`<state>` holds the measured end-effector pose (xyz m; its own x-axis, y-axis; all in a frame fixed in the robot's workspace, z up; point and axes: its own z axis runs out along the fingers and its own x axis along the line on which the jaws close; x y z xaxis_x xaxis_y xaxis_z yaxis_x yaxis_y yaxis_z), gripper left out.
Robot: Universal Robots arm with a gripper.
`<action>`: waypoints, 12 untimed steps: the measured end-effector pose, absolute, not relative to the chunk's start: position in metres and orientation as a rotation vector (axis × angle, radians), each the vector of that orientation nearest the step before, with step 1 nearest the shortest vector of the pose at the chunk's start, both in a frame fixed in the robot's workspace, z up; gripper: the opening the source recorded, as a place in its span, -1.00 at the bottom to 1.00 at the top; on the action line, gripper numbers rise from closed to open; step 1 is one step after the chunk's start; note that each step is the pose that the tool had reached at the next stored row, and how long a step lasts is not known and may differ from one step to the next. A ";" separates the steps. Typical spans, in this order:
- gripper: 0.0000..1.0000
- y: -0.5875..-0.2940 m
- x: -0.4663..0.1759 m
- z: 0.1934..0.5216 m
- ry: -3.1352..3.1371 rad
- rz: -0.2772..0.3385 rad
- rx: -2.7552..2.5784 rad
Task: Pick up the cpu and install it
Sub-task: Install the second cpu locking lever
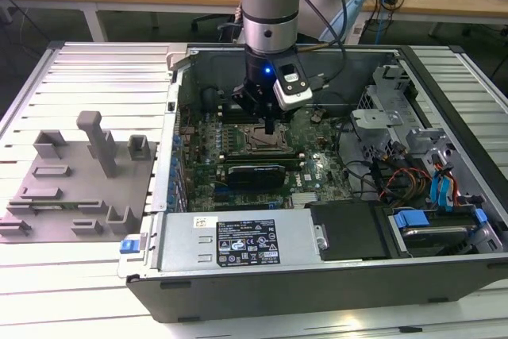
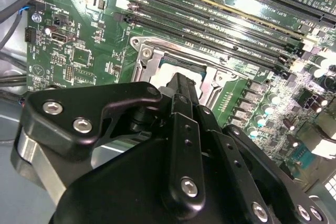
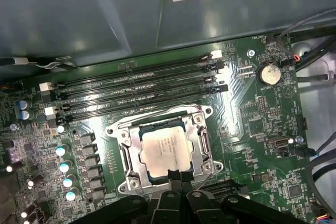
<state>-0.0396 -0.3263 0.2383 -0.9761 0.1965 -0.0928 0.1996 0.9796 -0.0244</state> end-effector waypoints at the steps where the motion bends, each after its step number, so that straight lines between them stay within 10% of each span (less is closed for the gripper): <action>1: -0.79 -0.326 -0.040 0.239 3.036 -0.051 0.304; 12: -0.79 -0.326 -0.040 0.254 3.036 -0.051 0.304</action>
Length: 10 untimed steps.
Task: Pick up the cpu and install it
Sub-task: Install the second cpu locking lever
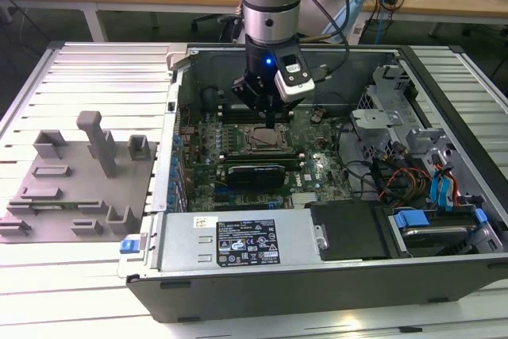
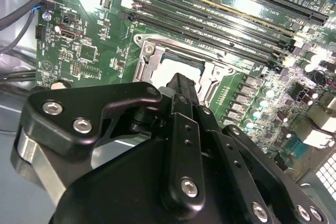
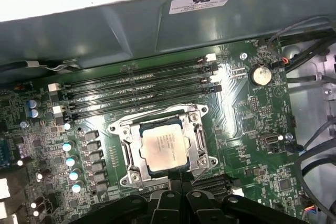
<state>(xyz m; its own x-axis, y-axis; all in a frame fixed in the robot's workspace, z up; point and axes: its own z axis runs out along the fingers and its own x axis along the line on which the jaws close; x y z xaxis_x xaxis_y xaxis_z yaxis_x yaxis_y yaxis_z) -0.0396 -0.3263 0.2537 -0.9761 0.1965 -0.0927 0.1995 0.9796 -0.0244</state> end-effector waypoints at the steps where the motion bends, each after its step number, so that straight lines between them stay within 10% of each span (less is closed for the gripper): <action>1: -0.79 -0.326 -0.040 0.256 3.036 -0.051 0.304; 10: -0.79 -0.326 -0.040 0.261 3.036 -0.051 0.304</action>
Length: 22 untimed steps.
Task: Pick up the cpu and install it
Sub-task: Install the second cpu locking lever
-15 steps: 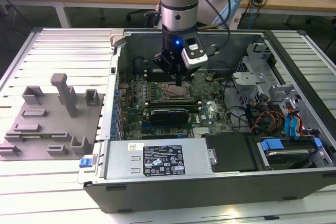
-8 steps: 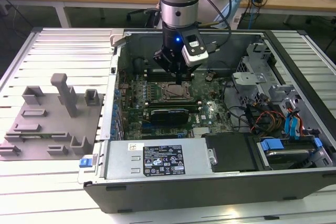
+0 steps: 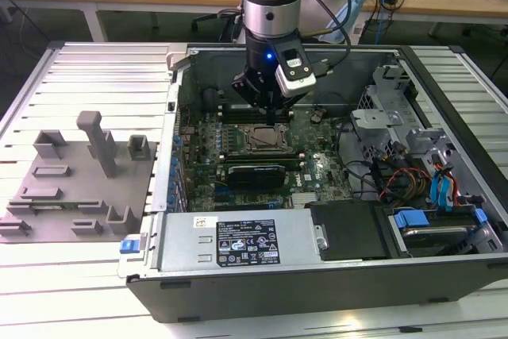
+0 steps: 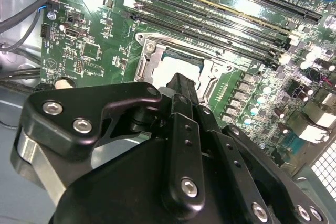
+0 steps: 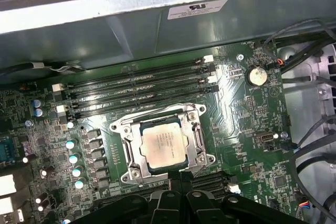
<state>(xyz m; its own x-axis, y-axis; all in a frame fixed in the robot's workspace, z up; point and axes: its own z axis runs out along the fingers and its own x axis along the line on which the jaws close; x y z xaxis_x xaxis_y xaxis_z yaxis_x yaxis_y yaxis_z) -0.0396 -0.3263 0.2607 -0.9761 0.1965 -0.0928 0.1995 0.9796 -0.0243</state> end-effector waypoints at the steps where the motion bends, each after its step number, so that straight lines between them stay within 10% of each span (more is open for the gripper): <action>1: -0.79 -0.326 -0.040 0.261 3.036 -0.051 0.304; 22: -0.79 -0.345 -0.040 0.255 3.043 -0.051 0.278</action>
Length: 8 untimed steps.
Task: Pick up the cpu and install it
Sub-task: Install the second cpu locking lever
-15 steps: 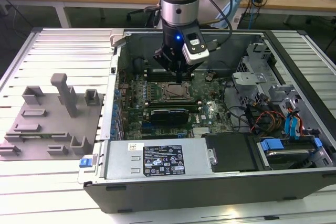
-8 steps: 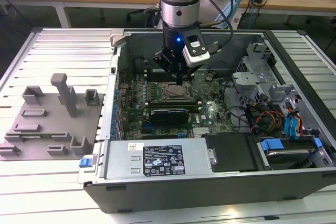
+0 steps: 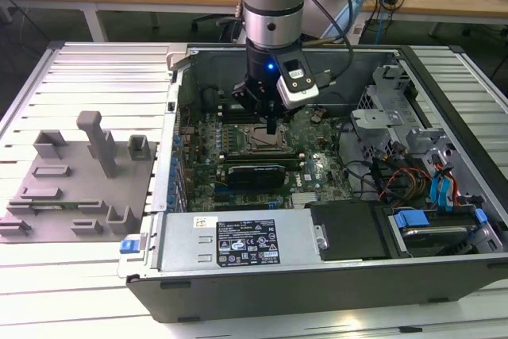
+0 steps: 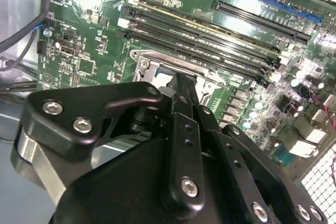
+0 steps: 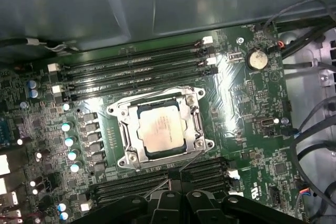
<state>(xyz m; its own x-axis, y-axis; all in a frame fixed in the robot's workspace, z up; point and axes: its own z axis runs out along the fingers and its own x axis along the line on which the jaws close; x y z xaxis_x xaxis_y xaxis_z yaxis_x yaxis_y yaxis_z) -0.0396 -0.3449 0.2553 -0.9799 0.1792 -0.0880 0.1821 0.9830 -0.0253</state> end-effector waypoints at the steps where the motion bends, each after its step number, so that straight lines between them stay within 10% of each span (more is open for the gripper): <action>1: -0.79 -0.345 -0.040 0.254 3.045 -0.051 0.267; 8: -0.79 -0.347 -0.041 0.251 3.050 -0.050 0.233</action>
